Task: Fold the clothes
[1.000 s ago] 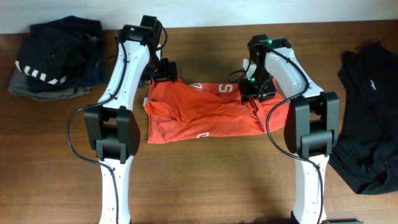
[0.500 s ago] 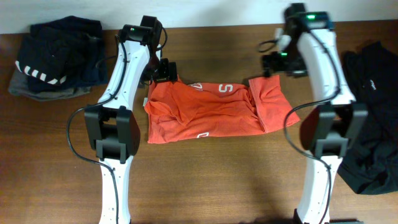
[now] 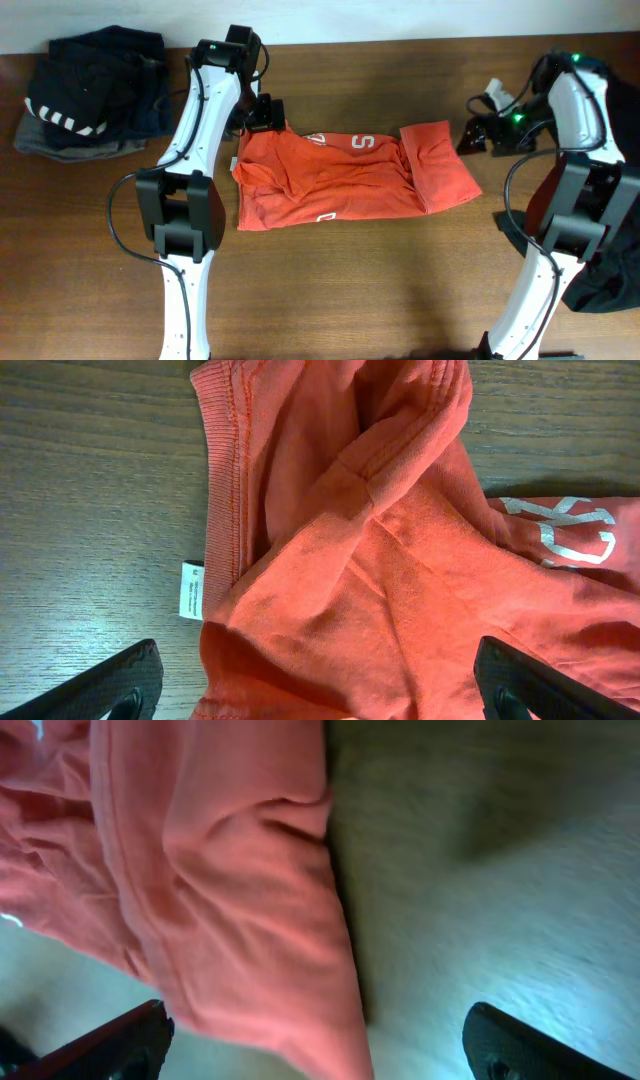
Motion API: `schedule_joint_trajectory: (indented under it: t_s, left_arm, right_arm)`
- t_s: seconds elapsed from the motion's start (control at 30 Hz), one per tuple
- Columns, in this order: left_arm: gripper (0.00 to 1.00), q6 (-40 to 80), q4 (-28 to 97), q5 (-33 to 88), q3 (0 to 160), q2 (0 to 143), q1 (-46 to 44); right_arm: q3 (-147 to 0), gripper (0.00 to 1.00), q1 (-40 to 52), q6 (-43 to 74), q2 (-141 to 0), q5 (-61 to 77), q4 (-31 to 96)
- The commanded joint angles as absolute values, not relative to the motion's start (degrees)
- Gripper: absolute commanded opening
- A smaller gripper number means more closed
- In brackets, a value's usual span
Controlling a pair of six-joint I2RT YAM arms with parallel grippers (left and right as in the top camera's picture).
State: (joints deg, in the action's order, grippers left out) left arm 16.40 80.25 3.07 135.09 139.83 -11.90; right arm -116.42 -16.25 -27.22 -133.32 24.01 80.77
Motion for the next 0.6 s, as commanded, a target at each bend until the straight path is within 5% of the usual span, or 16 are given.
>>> schedule_joint_trajectory:
  t_s: [0.0,0.33,0.47,0.53,0.57]
  left_arm:
    - [0.99,15.5,80.2,3.6,134.8,138.9,-12.0]
    - [0.99,15.5,80.2,3.7,134.8,138.9,-12.0]
    - [0.99,15.5,80.2,3.6,134.8,138.9,-12.0]
    - [0.99,15.5,80.2,3.6,134.8,138.9,-12.0]
    - [0.99,15.5,80.2,3.7,134.8,138.9,-12.0]
  right_arm:
    - [-111.1,0.97,-15.2,-30.9,-131.9,27.9,77.4]
    - [-103.4,0.97,-14.7,-31.1,-133.1,32.4,70.7]
    - [-101.6,0.89,-14.2,-31.1,-133.5,32.9,70.5]
    - [-101.3,0.71,-14.2,-31.1,-133.5,32.9,70.4]
    - [-101.3,0.39,-14.2,-31.0,-133.5,33.0,70.5]
